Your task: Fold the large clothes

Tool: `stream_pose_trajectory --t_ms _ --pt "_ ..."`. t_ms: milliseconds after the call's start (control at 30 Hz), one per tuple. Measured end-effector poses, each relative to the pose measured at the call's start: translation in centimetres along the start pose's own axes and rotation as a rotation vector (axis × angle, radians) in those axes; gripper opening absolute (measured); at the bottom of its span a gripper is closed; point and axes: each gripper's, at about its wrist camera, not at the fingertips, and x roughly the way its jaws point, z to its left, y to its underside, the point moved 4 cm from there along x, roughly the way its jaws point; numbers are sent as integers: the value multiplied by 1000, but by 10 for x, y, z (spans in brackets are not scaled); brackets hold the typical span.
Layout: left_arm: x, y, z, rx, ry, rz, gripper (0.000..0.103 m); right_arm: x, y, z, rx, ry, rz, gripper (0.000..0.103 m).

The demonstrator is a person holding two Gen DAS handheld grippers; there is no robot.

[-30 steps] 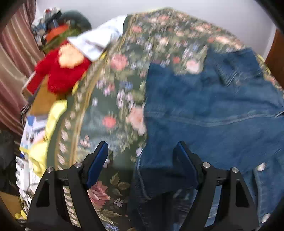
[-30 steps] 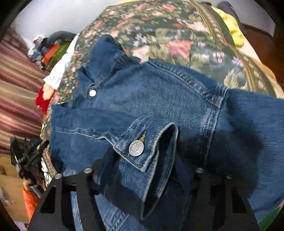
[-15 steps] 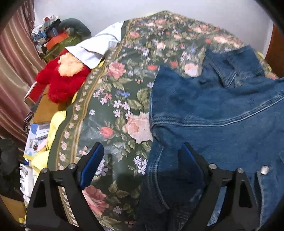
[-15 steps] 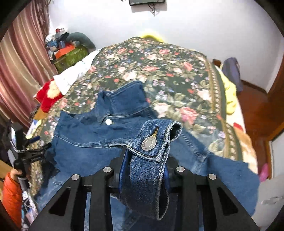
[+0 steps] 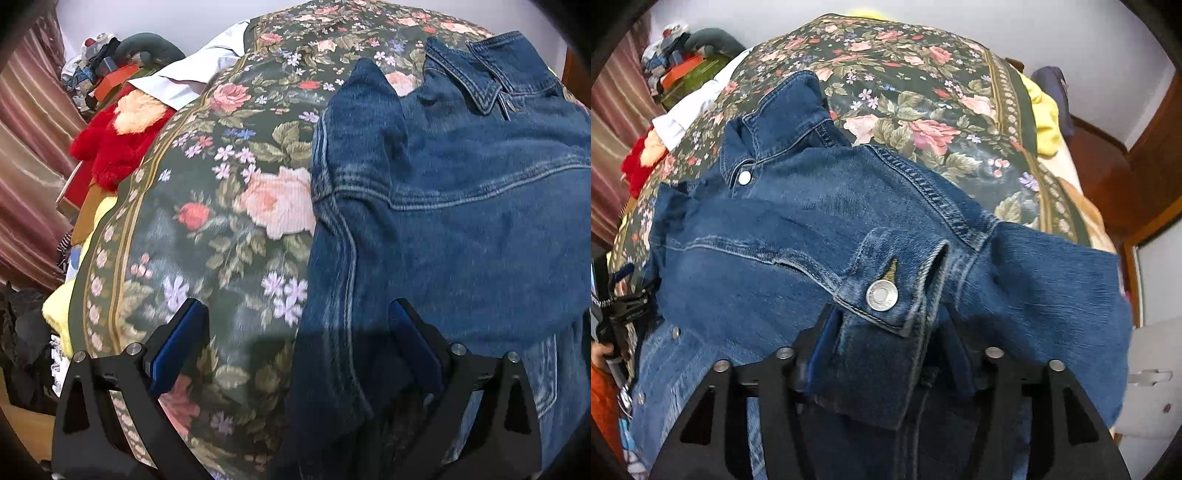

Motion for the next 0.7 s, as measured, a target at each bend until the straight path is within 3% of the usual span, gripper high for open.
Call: stream_pose_trajectory --t_ms 67,233,333,500,700 --pt "-4 7 1 -2 2 12 101 -10 2 -3 -29 44 -24 78" --pt "-17 16 10 -28 1 39 101 -42 11 -14 -71 113 -86 80" --pt "-36 11 16 -22 -37 19 101 -63 17 -29 -43 109 -119 80" --pt "-83 -12 15 0 -57 -86 100 -102 24 -62 41 96 -186 81" --pt "-148 -61 -8 1 18 -245 100 -141 33 -106 158 90 -278 93"
